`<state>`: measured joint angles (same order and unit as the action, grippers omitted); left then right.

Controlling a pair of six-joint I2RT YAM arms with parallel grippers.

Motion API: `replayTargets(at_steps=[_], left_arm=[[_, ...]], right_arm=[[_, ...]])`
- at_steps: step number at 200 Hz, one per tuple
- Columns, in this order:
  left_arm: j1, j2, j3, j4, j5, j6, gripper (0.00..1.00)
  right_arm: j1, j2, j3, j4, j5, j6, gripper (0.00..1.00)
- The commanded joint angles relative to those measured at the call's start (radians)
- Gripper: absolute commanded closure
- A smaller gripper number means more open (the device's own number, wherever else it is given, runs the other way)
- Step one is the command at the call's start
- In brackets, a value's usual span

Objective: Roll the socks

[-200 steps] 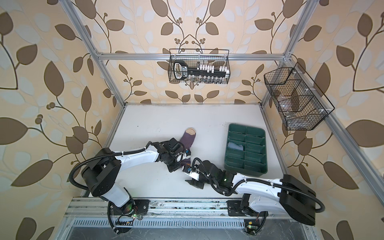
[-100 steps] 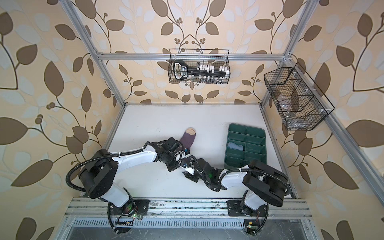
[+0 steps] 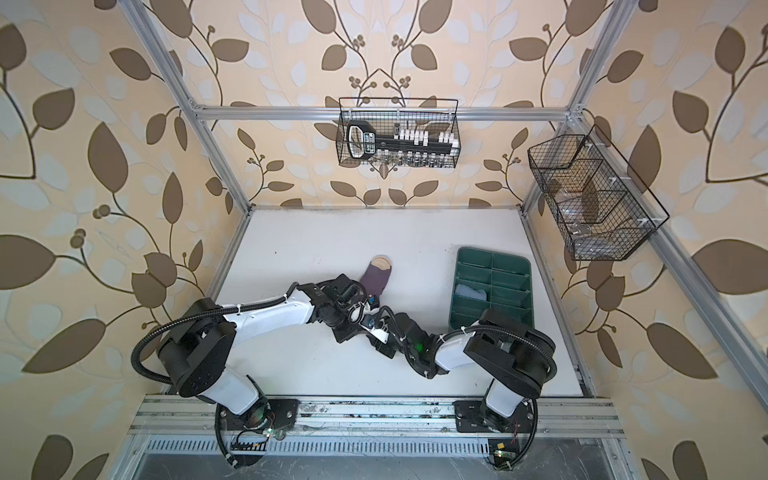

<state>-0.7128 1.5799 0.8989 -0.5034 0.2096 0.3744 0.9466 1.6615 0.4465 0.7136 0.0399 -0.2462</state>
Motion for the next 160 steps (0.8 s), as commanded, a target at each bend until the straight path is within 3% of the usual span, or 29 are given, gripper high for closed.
replayTargets(at_steps=[1, 65, 92, 134, 160], left_arm=[[-0.004, -0.018, 0.004, -0.014, 0.033, 0.002, 1.00], [-0.004, -0.019, 0.010, -0.018, 0.034, -0.007, 0.99], [-0.004, -0.044, 0.012, -0.012, 0.023, -0.023, 0.87], [-0.002, -0.160, -0.017, 0.051, -0.040, -0.116, 0.54], [-0.001, -0.279, -0.053, 0.092, -0.097, -0.173, 0.43]], right_arm=[[0.005, 0.018, 0.035, 0.025, -0.074, -0.054, 0.56], [0.022, 0.030, 0.049, -0.002, -0.095, -0.085, 0.87], [0.025, 0.031, 0.050, -0.003, -0.087, -0.086, 1.00], [0.028, -0.013, 0.049, -0.074, -0.100, -0.051, 1.00], [0.032, -0.057, 0.058, -0.185, -0.141, -0.010, 1.00]])
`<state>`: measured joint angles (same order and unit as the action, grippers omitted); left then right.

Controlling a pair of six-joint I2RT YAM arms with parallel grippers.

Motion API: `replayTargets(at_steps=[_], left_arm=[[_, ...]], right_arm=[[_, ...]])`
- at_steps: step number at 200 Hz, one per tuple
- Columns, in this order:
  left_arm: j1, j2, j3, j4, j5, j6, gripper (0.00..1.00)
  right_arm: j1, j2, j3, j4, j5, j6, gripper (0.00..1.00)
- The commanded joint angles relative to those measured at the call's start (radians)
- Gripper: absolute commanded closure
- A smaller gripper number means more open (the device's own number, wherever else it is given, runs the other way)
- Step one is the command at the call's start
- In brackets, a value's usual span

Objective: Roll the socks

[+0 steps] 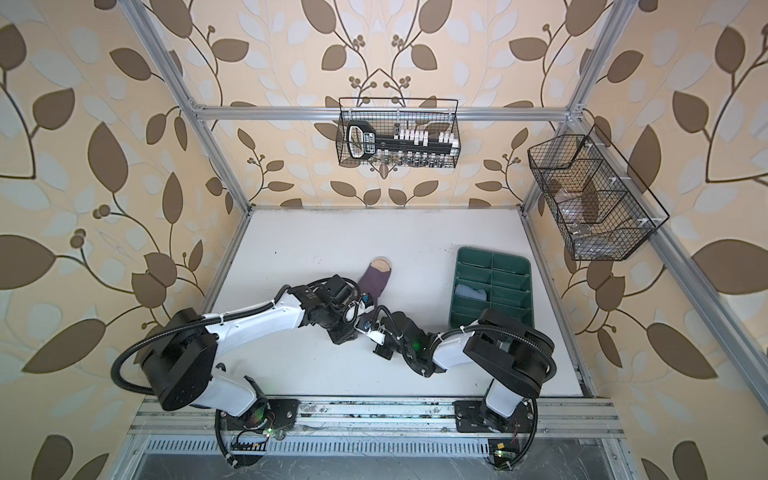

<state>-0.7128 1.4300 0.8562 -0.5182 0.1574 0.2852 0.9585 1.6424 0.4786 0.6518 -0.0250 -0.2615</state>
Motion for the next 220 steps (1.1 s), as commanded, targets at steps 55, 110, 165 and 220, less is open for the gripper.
replayTargets(at_steps=[55, 110, 165, 220], left_arm=[[-0.001, -0.509, -0.057, 0.142, -0.392, -0.128, 0.36], [-0.002, -0.744, -0.054, 0.062, -0.374, 0.046, 0.28], [-0.007, -0.678, -0.060, -0.025, -0.247, 0.169, 0.33], [-0.183, -0.592, -0.218, 0.113, -0.292, 0.263, 0.33]], right_arm=[[0.021, -0.085, 0.124, -0.460, -0.197, 0.071, 1.00], [-0.031, 0.015, 0.257, -0.676, -0.349, 0.207, 1.00], [-0.119, 0.100, 0.340, -0.742, -0.515, 0.334, 1.00], [-0.220, 0.179, 0.389, -0.821, -0.637, 0.390, 1.00]])
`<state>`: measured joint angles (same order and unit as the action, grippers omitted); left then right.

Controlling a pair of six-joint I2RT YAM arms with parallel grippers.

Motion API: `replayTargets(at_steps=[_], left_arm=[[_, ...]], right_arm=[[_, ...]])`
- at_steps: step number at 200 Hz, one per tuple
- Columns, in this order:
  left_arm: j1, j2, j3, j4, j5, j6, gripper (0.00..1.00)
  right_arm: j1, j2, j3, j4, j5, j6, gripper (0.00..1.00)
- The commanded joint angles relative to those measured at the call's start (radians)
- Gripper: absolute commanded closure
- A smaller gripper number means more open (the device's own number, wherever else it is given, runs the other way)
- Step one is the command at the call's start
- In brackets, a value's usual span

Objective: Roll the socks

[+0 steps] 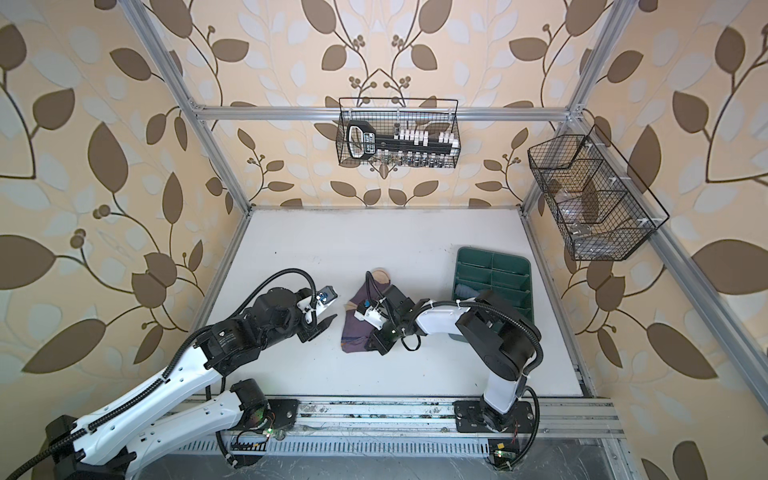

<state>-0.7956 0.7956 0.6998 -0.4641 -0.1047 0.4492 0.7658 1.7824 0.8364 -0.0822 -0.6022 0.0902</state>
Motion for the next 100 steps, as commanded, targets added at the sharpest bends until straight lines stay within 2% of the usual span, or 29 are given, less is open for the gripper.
replayTargets(at_steps=[1, 27, 69, 100], left_arm=[[-0.108, 0.044, -0.063, 0.059, -0.037, 0.104, 0.33], [-0.267, 0.097, -0.107, 0.053, -0.158, 0.155, 0.35], [-0.402, 0.143, -0.192, 0.128, -0.213, 0.217, 0.34], [-0.435, 0.229, -0.218, 0.219, -0.234, 0.242, 0.35]], right_arm=[[-0.028, 0.039, 0.031, -0.088, -0.060, 0.038, 1.00], [-0.044, 0.047, 0.038, -0.116, -0.054, 0.042, 1.00], [-0.052, 0.063, 0.061, -0.147, -0.054, 0.020, 1.00], [-0.077, 0.098, 0.094, -0.187, -0.051, 0.033, 1.00]])
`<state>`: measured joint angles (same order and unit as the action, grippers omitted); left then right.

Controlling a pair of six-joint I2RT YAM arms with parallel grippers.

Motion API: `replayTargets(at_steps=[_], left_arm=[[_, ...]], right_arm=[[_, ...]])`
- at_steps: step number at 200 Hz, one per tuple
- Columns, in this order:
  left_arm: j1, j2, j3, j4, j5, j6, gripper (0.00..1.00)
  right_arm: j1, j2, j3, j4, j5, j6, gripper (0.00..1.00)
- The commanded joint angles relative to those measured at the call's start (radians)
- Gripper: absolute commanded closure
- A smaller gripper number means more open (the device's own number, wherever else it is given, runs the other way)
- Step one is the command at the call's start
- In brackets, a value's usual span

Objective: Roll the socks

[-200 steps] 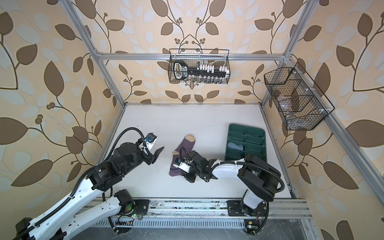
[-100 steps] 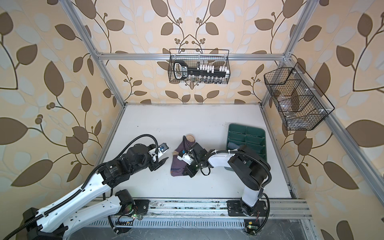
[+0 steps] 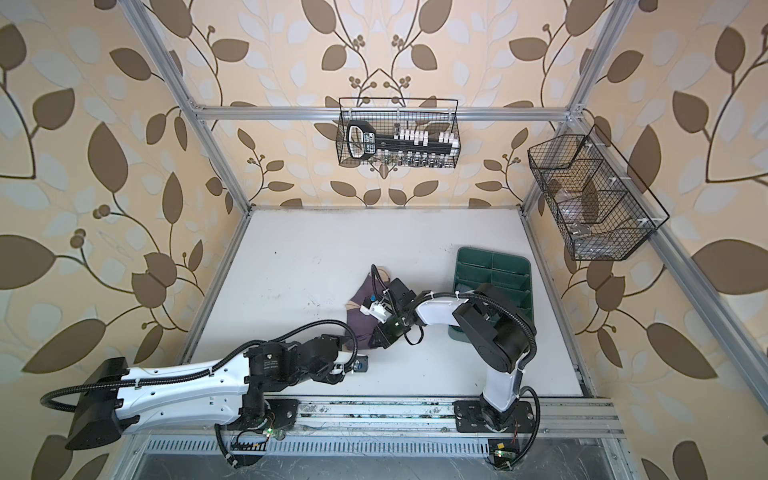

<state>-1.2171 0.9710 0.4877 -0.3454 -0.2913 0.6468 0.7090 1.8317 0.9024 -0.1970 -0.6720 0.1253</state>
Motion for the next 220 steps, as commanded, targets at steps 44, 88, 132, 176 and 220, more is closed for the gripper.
replayTargets(at_steps=[44, 88, 132, 176, 220], left_arm=[[-0.018, 0.251, 0.021, 0.196, -0.116, 0.016, 0.40], [-0.003, 0.431, 0.034, 0.323, -0.211, -0.014, 0.54], [0.035, 0.516, 0.050, 0.350, -0.249, -0.029, 0.54], [0.093, 0.541, 0.086, 0.239, -0.175, -0.047, 0.69], [0.130, 0.567, 0.143, 0.093, -0.055, -0.079, 0.94]], right_arm=[[-0.041, 0.045, 0.025, -0.048, 0.009, 0.018, 1.00], [-0.059, 0.078, 0.046, -0.104, -0.022, -0.010, 1.00], [-0.065, 0.101, 0.053, -0.133, -0.030, -0.029, 1.00], [-0.068, 0.085, 0.053, -0.138, -0.035, -0.026, 1.00], [-0.075, 0.042, 0.050, -0.140, -0.032, -0.021, 1.00]])
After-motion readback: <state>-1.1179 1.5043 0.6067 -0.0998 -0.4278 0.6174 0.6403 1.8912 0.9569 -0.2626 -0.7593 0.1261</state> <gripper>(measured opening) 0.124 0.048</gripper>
